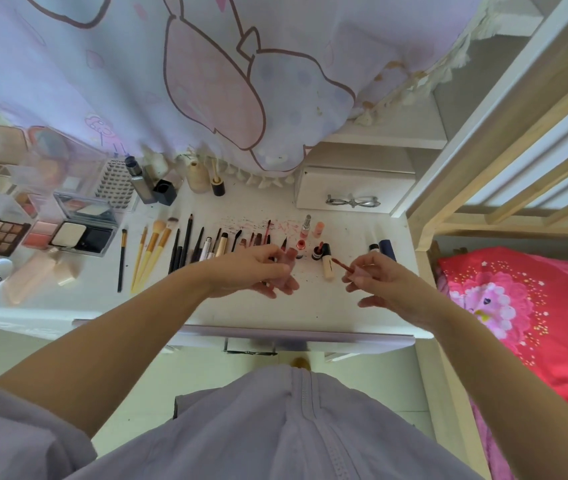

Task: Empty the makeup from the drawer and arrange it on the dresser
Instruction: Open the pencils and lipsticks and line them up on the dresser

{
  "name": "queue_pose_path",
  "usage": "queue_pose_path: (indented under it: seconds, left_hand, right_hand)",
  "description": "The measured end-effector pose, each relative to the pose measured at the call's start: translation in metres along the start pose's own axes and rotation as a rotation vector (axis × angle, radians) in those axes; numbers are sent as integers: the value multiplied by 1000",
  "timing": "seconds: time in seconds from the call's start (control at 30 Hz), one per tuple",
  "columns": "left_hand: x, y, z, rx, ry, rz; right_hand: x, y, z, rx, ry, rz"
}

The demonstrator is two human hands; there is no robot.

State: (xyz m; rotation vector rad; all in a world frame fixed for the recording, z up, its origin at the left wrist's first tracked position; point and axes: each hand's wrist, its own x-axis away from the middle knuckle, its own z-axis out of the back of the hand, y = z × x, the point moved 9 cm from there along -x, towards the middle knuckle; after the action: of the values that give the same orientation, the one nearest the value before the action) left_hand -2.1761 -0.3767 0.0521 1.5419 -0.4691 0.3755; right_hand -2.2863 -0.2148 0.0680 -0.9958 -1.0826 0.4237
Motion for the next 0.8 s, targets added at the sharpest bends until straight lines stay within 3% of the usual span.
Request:
queue_pose_path:
  seconds: [0.07,0.2,0.3,0.43,0.63,0.8]
  left_hand:
    - [-10,-9,0,11,132,-17]
    - [-18,-22,12,-261,445,-67]
    - [-27,-20,10,-406,582,-125]
    - [-44,-16,3,-532,643,-173]
    - [-62,-18,5,-967,737,-106]
    - [-67,-24,3,-1003,731,-91]
  right_hand:
    - [-7,11,-9,-127,21,-8]
    - [-23,34,-10,-112,168,-33]
    - [-40,46,-14,-43,281,-27]
    - [-61,43,-20,267,431,89]
    - [-80,48,-38,521,457,105]
    - [-79,48,-41,542,453,133]
